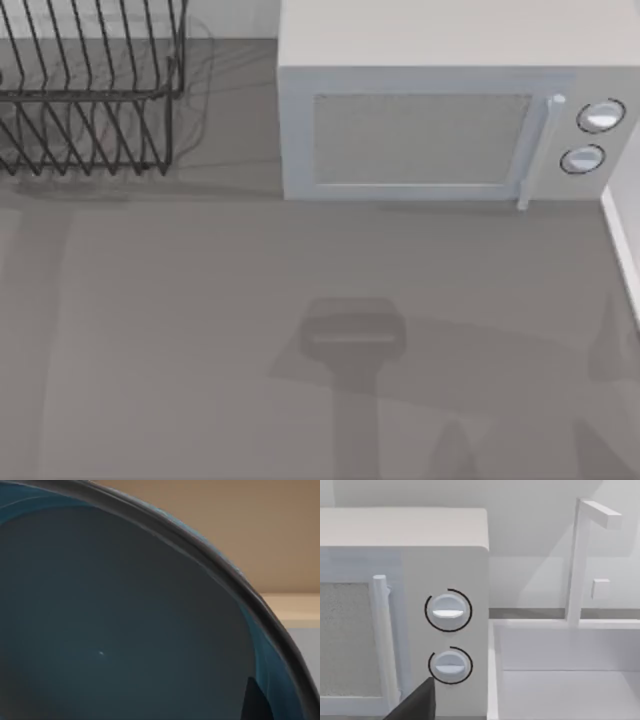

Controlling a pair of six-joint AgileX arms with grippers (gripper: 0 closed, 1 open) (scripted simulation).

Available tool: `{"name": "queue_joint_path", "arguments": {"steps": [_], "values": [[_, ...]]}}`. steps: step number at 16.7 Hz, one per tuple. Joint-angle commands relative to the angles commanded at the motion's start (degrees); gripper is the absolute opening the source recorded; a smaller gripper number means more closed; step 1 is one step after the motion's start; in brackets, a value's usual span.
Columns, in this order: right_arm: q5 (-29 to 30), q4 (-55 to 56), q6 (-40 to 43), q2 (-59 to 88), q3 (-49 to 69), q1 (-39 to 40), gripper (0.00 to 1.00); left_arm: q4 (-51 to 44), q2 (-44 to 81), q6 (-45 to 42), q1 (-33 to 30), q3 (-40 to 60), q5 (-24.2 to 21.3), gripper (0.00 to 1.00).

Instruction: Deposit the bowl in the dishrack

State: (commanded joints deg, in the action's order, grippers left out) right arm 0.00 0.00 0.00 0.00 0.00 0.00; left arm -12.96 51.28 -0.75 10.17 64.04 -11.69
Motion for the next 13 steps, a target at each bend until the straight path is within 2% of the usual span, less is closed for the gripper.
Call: {"name": "queue_joint_path", "arguments": {"steps": [5,13], "values": [[0.00,0.00,0.00,0.00,0.00,0.00,1.00,9.16,8.94,0.09,-0.86,-0.52,0.80,0.00],[0.00,0.00,0.00,0.00,0.00,0.00,1.00,45.03,37.39,-0.45,-4.22,-6.65,3.86,0.00]]}}
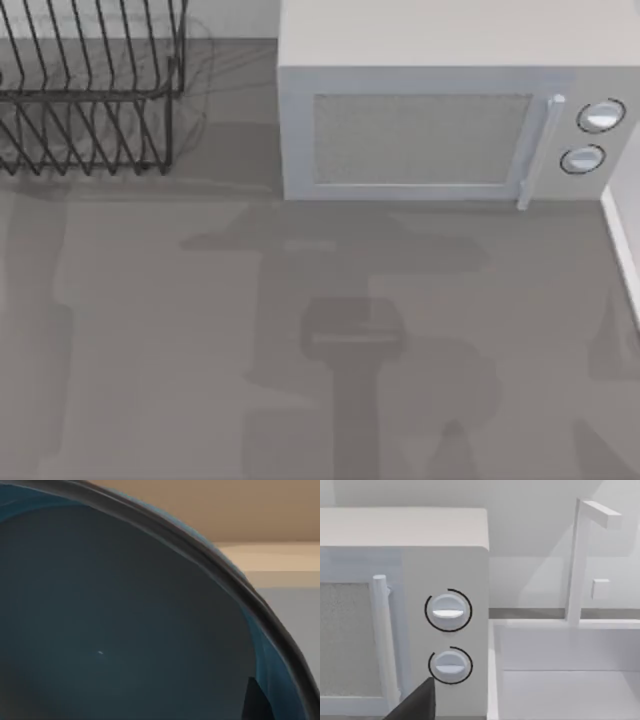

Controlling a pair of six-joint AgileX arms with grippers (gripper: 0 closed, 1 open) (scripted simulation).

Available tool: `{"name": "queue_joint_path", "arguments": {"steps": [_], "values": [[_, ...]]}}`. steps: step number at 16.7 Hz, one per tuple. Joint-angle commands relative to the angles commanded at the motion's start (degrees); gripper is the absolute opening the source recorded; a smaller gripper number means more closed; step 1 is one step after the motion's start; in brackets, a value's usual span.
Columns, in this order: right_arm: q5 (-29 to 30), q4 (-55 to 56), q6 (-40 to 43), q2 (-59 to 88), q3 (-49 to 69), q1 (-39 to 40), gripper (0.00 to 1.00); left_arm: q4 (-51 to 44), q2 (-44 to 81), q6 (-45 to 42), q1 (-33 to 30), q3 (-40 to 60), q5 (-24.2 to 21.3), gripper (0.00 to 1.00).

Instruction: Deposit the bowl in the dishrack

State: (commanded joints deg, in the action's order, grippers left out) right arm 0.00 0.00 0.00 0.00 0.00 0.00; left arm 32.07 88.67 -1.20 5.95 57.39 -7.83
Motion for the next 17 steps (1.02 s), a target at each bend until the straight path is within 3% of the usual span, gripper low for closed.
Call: {"name": "queue_joint_path", "arguments": {"steps": [5,11,17], "values": [[0.00,0.00,0.00,0.00,0.00,0.00,1.00,14.09,10.84,0.22,-1.88,-3.93,1.57,0.00],[0.00,0.00,0.00,0.00,0.00,0.00,1.00,15.51,11.91,0.30,-2.12,-4.46,1.78,0.00],[0.00,0.00,0.00,0.00,0.00,0.00,1.00,15.51,11.91,0.30,-2.12,-4.46,1.78,0.45]]}}
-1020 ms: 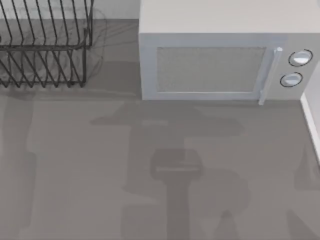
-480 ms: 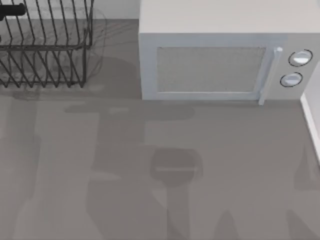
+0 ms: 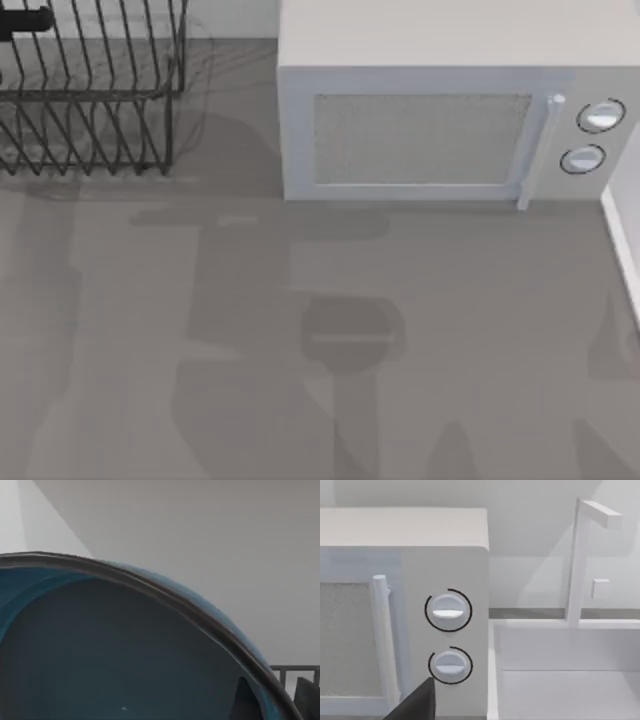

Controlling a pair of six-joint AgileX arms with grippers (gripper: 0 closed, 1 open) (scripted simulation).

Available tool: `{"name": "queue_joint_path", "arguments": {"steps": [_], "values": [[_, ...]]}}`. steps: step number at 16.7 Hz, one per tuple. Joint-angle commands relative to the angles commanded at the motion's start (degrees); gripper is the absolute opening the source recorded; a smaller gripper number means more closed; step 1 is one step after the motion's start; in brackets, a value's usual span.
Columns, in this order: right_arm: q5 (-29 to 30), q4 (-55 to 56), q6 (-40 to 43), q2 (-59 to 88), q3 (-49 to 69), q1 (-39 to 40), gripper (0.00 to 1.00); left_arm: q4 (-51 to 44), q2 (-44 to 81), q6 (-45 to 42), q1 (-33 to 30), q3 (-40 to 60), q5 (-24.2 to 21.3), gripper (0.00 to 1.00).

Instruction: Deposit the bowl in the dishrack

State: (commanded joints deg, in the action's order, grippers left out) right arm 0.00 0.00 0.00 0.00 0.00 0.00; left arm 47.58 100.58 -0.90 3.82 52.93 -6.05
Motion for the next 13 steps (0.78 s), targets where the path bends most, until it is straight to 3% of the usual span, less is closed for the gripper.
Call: {"name": "queue_joint_path", "arguments": {"steps": [7,13], "values": [[0.00,0.00,0.00,0.00,0.00,0.00,1.00,0.00,0.00,0.00,0.00,0.00,0.00,0.98],[0.00,0.00,0.00,0.00,0.00,0.00,1.00,0.00,0.00,0.00,0.00,0.00,0.00,1.00]]}}
